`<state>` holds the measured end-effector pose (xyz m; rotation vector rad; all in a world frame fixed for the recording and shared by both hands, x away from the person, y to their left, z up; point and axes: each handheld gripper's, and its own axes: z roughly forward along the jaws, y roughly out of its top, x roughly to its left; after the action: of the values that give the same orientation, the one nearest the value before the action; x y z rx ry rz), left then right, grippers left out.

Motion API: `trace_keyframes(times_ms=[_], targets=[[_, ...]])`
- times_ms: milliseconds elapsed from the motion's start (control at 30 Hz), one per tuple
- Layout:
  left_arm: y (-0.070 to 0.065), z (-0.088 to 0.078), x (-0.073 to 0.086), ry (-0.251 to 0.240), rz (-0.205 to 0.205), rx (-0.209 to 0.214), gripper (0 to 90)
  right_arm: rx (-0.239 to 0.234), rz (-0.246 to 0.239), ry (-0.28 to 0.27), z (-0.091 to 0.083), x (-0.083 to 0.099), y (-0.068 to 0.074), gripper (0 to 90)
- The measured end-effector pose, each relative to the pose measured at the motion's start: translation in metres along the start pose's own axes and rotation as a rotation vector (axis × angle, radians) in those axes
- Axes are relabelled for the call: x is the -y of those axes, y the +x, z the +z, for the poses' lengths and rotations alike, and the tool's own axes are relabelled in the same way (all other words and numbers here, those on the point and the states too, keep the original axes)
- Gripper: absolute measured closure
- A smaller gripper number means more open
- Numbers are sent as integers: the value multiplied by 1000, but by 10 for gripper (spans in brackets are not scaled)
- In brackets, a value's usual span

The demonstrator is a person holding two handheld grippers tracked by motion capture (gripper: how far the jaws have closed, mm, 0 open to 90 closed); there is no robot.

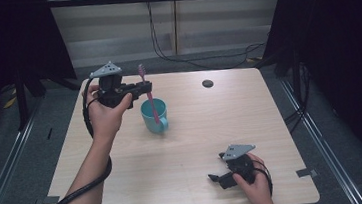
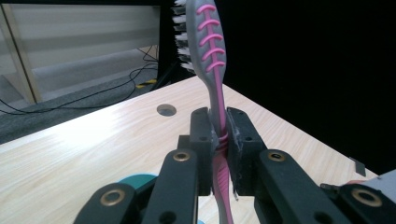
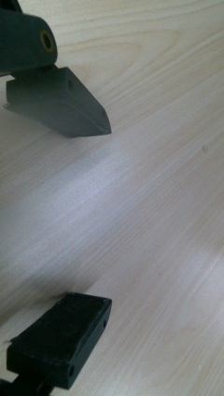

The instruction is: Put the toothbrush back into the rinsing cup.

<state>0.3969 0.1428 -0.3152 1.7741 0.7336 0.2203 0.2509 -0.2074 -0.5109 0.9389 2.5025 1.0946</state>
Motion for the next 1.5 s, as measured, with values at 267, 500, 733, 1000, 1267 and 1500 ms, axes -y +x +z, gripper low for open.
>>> trace_keyframes(times_ms=[267, 500, 733, 1000, 1267, 1500], targets=[[4, 4, -3, -1, 1, -17, 822, 0, 0, 0, 0, 0, 0, 135], [6, 8, -5, 0, 7, -25, 822, 2, 0, -1, 0, 0, 0, 135], [6, 11, -10, -1, 23, -36, 822, 2, -1, -1, 0, 0, 0, 135], [9, 16, -13, 6, 22, -43, 822, 2, -1, -1, 0, 0, 0, 135], [14, 20, -14, 8, 22, -49, 822, 3, -2, -1, 0, 0, 0, 135], [17, 23, -16, 12, 28, -60, 822, 3, -2, -2, 0, 0, 0, 135]])
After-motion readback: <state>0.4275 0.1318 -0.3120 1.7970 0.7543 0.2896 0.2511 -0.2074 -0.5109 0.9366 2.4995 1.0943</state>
